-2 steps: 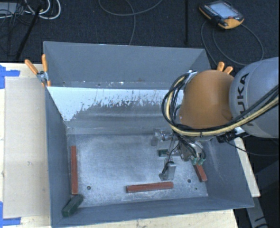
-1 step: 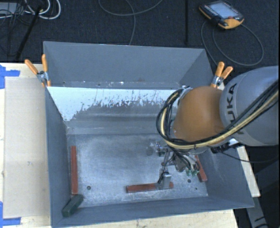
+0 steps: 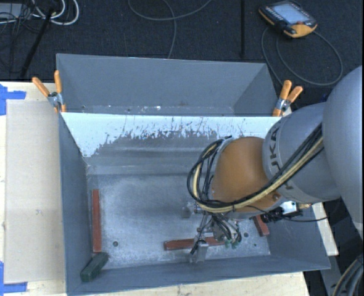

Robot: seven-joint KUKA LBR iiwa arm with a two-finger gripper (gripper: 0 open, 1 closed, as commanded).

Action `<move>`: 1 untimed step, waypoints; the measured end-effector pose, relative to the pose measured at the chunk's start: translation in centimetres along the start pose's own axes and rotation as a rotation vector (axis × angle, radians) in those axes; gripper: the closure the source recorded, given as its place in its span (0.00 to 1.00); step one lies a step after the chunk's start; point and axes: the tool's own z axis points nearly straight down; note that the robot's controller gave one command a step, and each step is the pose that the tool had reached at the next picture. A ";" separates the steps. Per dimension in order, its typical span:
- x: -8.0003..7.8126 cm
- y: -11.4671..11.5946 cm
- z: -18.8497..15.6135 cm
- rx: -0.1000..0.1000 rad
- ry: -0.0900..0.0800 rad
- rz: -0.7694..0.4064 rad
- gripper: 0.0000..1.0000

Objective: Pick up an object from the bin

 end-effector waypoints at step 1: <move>1.2 0.3 1.0 0.000 0.001 -0.090 1.00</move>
Offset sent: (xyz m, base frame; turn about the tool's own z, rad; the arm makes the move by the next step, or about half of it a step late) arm 0.0000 0.0000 0.0000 0.0000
